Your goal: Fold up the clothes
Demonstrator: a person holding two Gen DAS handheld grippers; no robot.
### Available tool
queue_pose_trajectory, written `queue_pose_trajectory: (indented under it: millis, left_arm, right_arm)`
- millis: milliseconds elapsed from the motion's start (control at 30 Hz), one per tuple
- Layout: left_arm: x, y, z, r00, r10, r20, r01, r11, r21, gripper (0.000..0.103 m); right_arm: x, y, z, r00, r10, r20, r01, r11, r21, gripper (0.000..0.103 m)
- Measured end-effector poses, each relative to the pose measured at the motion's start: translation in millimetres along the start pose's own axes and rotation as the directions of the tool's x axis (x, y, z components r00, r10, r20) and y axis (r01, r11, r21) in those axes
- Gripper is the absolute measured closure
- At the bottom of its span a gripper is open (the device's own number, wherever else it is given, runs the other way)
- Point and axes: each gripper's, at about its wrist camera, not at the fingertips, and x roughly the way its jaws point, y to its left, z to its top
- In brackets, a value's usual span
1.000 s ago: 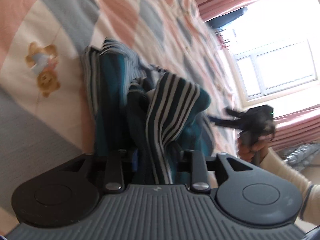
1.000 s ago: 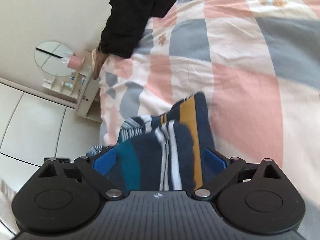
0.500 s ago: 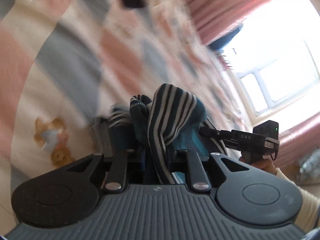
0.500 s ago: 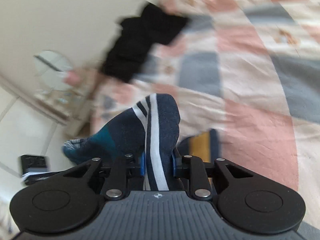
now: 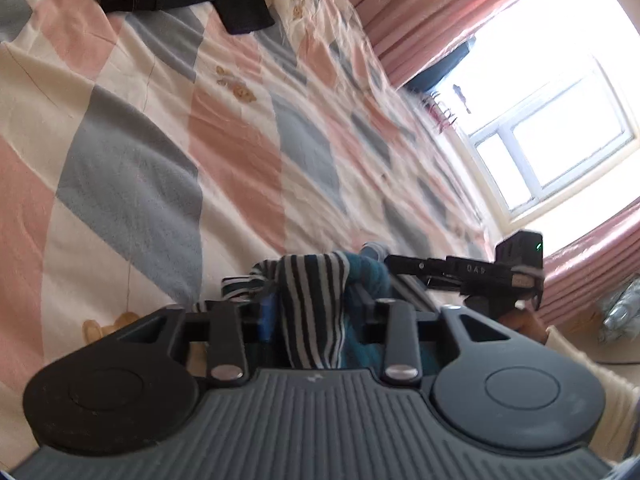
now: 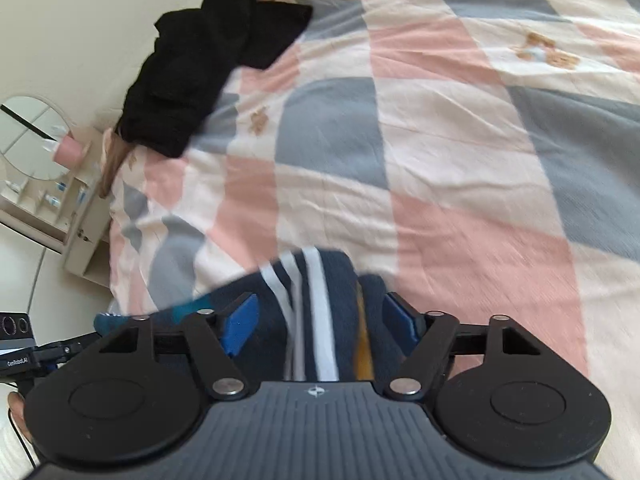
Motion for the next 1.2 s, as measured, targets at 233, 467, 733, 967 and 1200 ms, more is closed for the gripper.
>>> queue_pose_trajectory:
  millis: [233,467,733,967,1200]
  left_arm:
    - [23,26,16,1.0,0.007,-0.028,-0.009,0.998,-0.061,0.088]
    - [49,76,15,0.996,-0.029,-0.084,-0.001,0.941,-0.339,0.086]
    - [-21,-15,19,0.972,0.224,0.064,-0.23,0.968,0.103,0.078]
    - [12,-60,8,0.983,0.165,0.079,-0.183,0.911,0.369,0.099]
    - [86,2,-5,0.97,0.243,0.022,-0.235,0.906,0.353,0.1]
  right_arm:
    - [0,-13,-2,0.999,0.002,0.049,-0.005,0.999,0.052,0.083]
    - [23,-30,-5,0.995,-0.104,-0.01,0.104,0.976,0.191,0.08]
    - [-19,61,-15,0.915,-0.34,0.217,0.383,0.902,-0.201,0.047]
    - [-18,106,-45,0.943,-0.203,0.266,0.301,0.859,-0.414,0.056]
    - [40,53,-39,0.938,-0.302,0.171,0.343,0.886,-0.313,0.066]
